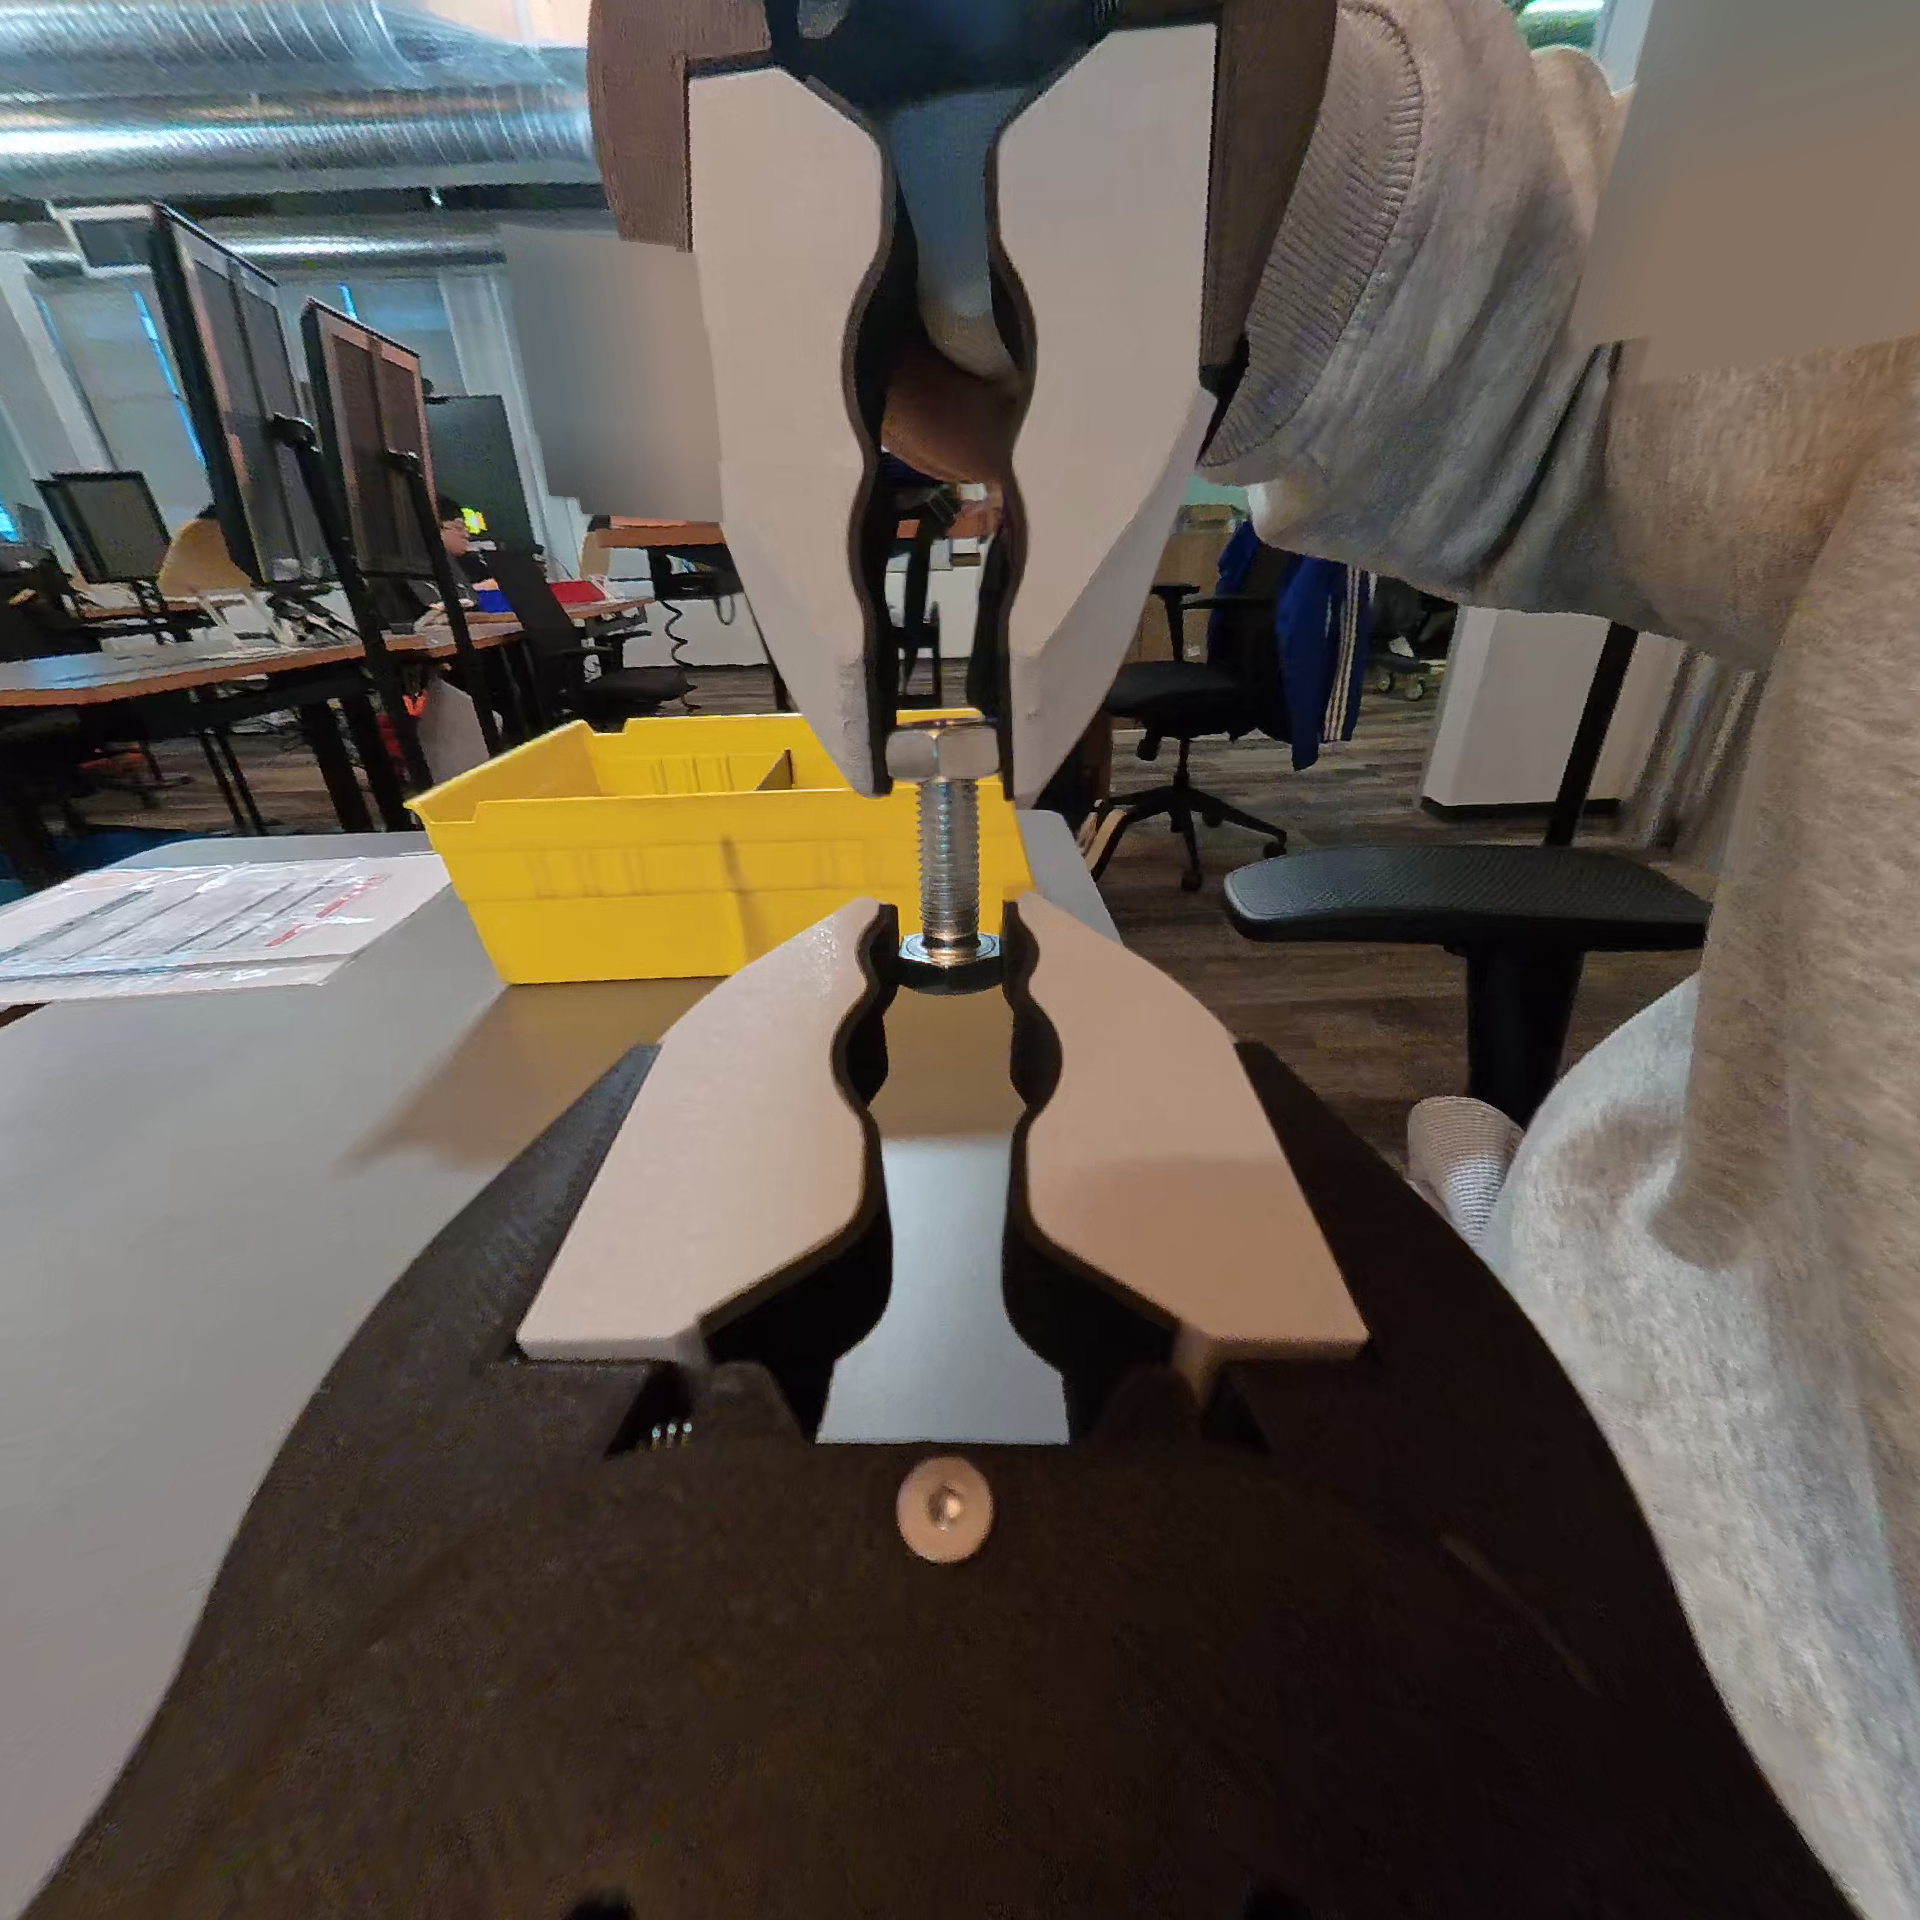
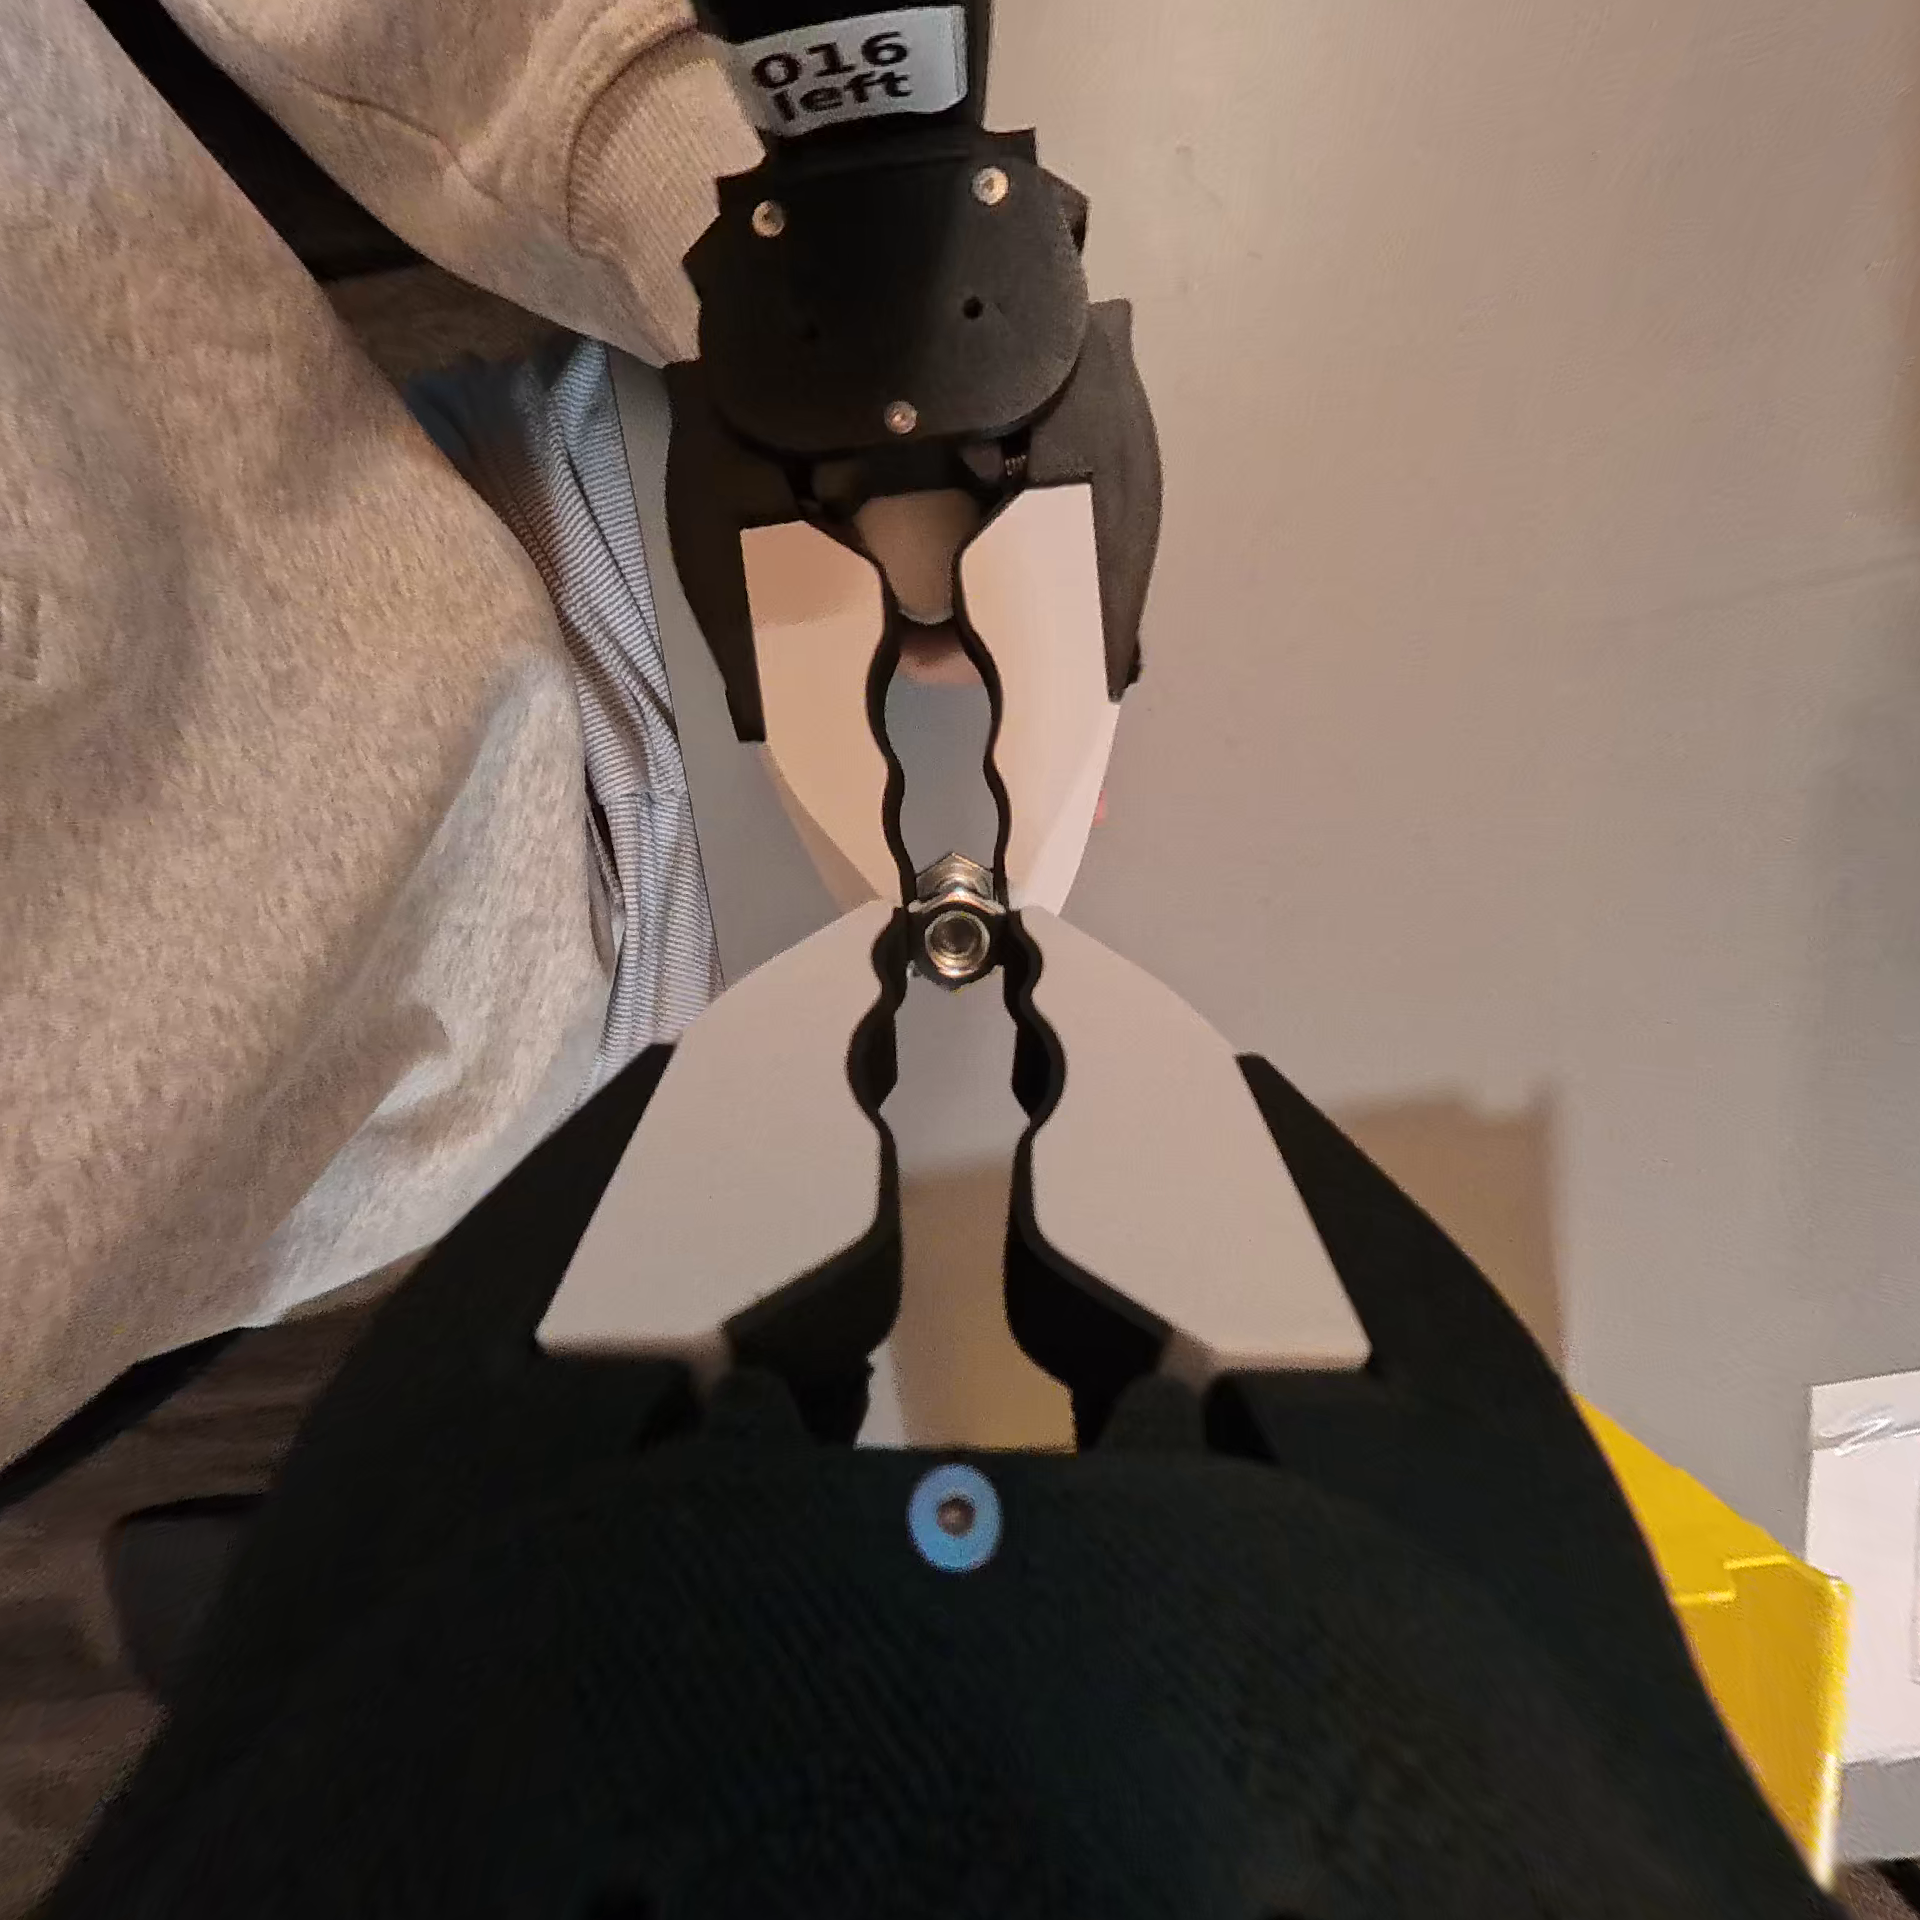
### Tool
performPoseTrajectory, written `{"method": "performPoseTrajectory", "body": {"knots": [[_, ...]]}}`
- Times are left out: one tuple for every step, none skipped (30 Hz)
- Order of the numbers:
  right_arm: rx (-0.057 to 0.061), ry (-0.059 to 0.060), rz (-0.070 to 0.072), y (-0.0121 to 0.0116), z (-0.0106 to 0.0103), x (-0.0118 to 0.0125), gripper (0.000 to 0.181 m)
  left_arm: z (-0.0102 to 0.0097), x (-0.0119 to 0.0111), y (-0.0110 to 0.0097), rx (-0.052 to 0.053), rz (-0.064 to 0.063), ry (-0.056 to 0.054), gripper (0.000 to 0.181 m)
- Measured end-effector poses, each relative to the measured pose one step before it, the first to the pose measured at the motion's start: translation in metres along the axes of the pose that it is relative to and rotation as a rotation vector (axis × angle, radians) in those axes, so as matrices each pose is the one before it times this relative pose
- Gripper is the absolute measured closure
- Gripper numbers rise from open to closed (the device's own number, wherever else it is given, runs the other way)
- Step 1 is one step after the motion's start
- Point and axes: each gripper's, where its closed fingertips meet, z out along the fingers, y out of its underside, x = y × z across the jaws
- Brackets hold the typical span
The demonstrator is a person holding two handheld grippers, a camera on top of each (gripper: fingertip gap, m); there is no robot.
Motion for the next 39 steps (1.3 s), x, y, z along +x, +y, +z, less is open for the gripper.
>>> {"method": "performPoseTrajectory", "body": {"knots": [[-0.0058, -0.0005, -0.0218, 0.00076, 0.00021, -0.00092, 0.163, 0.00022, 0.00107, 0.00050, -0.0033, -0.0115, 0.0121, 0.162], [-0.0068, -0.0001, -0.0282, 0.00105, 0.00014, -0.00110, 0.163, 0.00028, 0.00115, 0.00047, -0.0024, -0.0096, 0.0120, 0.162], [-0.0060, -0.0023, -0.0382, 0.00098, 0.00045, -0.00154, 0.163, 0.00040, 0.00187, 0.00091, -0.0041, -0.0100, 0.0167, 0.162], [-0.0034, -0.0017, -0.0494, 0.00072, 0.00060, -0.00203, 0.163, 0.00054, 0.00180, 0.00106, -0.0060, -0.0118, 0.0170, 0.162], [-0.0028, 0.0003, -0.0568, 0.00069, 0.00090, -0.00202, 0.163, 0.00044, 0.00152, 0.00129, -0.0056, -0.0094, 0.0142, 0.162], [-0.0056, 0.0000, -0.0557, 0.00081, 0.00098, -0.00216, 0.163, 0.00058, 0.00179, 0.00164, -0.0081, -0.0063, 0.0158, 0.162], [-0.0087, 0.0001, -0.0470, 0.00091, 0.00104, -0.00208, 0.163, 0.00045, 0.00163, 0.00163, -0.0082, -0.0045, 0.0151, 0.162], [-0.0085, -0.0014, -0.0368, 0.00059, 0.00076, -0.00192, 0.163, 0.00053, 0.00146, 0.00116, -0.0047, -0.0038, 0.0123, 0.162], [-0.0047, -0.0053, -0.0280, 0.00015, 0.00038, -0.00181, 0.163, 0.00044, 0.00191, 0.00087, -0.0019, -0.0073, 0.0153, 0.162], [-0.0009, -0.0065, -0.0204, -0.00021, 0.00019, -0.00158, 0.163, 0.00038, 0.00179, 0.00034, 0.0003, -0.0114, 0.0148, 0.162], [0.0015, -0.0059, -0.0174, -0.00007, -0.00014, -0.00113, 0.163, 0.00017, 0.00124, 0.00000, 0.0011, -0.0110, 0.0120, 0.162], [0.0061, -0.0057, -0.0239, -0.00031, -0.00040, -0.00102, 0.163, 0.00001, 0.00123, -0.00031, 0.0027, -0.0077, 0.0110, 0.162], [0.0131, -0.0044, -0.0392, -0.00073, -0.00046, -0.00111, 0.163, -0.00006, 0.00148, -0.00050, 0.0032, -0.0085, 0.0126, 0.162], [0.0179, -0.0018, -0.0532, -0.00093, -0.00064, -0.00125, 0.163, -0.00011, 0.00164, -0.00078, 0.0037, -0.0094, 0.0133, 0.163], [0.0189, -0.0012, -0.0599, -0.00109, -0.00067, -0.00134, 0.163, -0.00017, 0.00181, -0.00080, 0.0045, -0.0098, 0.0152, 0.163], [0.0179, -0.0013, -0.0573, -0.00112, -0.00067, -0.00135, 0.163, -0.00007, 0.00207, -0.00068, 0.0039, -0.0137, 0.0188, 0.163], [0.0146, 0.0007, -0.0463, -0.00105, -0.00049, -0.00097, 0.163, -0.00014, 0.00175, -0.00071, 0.0046, -0.0148, 0.0166, 0.163], [0.0088, 0.0023, -0.0310, -0.00067, -0.00020, -0.00040, 0.163, -0.00019, 0.00096, -0.00051, 0.0045, -0.0116, 0.0116, 0.163], [0.0049, 0.0007, -0.0207, -0.00062, -0.00010, -0.00036, 0.163, -0.00027, 0.00076, -0.00021, 0.0022, -0.0103, 0.0107, 0.163], [0.0055, -0.0003, -0.0208, -0.00079, -0.00003, -0.00040, 0.163, -0.00023, 0.00113, -0.00017, 0.0034, -0.0099, 0.0131, 0.163], [0.0077, 0.0006, -0.0255, -0.00121, -0.00019, -0.00048, 0.163, -0.00021, 0.00155, -0.00054, 0.0053, -0.0113, 0.0155, 0.163], [0.0092, 0.0011, -0.0243, -0.00166, -0.00034, -0.00047, 0.163, -0.00027, 0.00203, -0.00065, 0.0064, -0.0142, 0.0192, 0.163], [0.0099, 0.0010, -0.0149, -0.00197, -0.00044, -0.00031, 0.163, -0.00033, 0.00248, -0.00085, 0.0076, -0.0177, 0.0246, 0.163], [0.0120, 0.0025, -0.0077, -0.00235, -0.00065, -0.00001, 0.164, -0.00057, 0.00246, -0.00130, 0.0107, -0.0192, 0.0251, 0.163], [0.0132, 0.0051, -0.0084, -0.00236, -0.00098, 0.00031, 0.164, -0.00068, 0.00256, -0.00176, 0.0144, -0.0184, 0.0254, 0.163], [0.0123, 0.0067, -0.0078, -0.00207, -0.00113, 0.00051, 0.164, -0.00054, 0.00227, -0.00199, 0.0153, -0.0187, 0.0219, 0.163], [0.0119, 0.0070, -0.0037, -0.00194, -0.00105, 0.00075, 0.164, -0.00069, 0.00215, -0.00216, 0.0163, -0.0162, 0.0204, 0.163], [0.0121, 0.0069, -0.0033, -0.00198, -0.00104, 0.00072, 0.164, -0.00070, 0.00262, -0.00202, 0.0149, -0.0188, 0.0256, 0.163], [0.0112, 0.0075, -0.0045, -0.00221, -0.00075, 0.00083, 0.164, -0.00086, 0.00253, -0.00207, 0.0149, -0.0237, 0.0267, 0.163], [0.0105, 0.0075, -0.0046, -0.00250, -0.00072, 0.00090, 0.164, -0.00090, 0.00276, -0.00210, 0.0170, -0.0241, 0.0294, 0.163], [0.0096, 0.0067, -0.0058, -0.00256, -0.00040, 0.00075, 0.164, -0.00087, 0.00332, -0.00182, 0.0164, -0.0264, 0.0338, 0.163], [0.0077, 0.0059, -0.0083, -0.00245, -0.00025, 0.00077, 0.163, -0.00063, 0.00301, -0.00141, 0.0150, -0.0273, 0.0312, 0.163], [0.0066, 0.0057, -0.0097, -0.00244, 0.00001, 0.00062, 0.163, -0.00058, 0.00314, -0.00121, 0.0139, -0.0295, 0.0342, 0.163], [0.0069, 0.0058, -0.0090, -0.00266, 0.00003, 0.00068, 0.163, -0.00069, 0.00303, -0.00118, 0.0133, -0.0283, 0.0323, 0.163], [0.0070, 0.0060, -0.0098, -0.00264, -0.00007, 0.00086, 0.163, -0.00050, 0.00354, -0.00105, 0.0123, -0.0285, 0.0344, 0.162], [0.0095, 0.0075, -0.0105, -0.00315, 0.00017, 0.00104, 0.163, -0.00049, 0.00430, -0.00107, 0.0094, -0.0391, 0.0423, 0.162], [0.0094, 0.0089, -0.0091, -0.00326, 0.00006, 0.00130, 0.163, -0.00057, 0.00459, -0.00147, 0.0103, -0.0436, 0.0463, 0.162], [0.0041, 0.0076, -0.0095, -0.00267, 0.00009, 0.00140, 0.163, -0.00054, 0.00350, -0.00127, 0.0117, -0.0309, 0.0344, 0.162], [0.0005, 0.0049, -0.0084, -0.00203, 0.00016, 0.00108, 0.163, -0.00031, 0.00270, -0.00096, 0.0106, -0.0224, 0.0261, 0.162]]}}
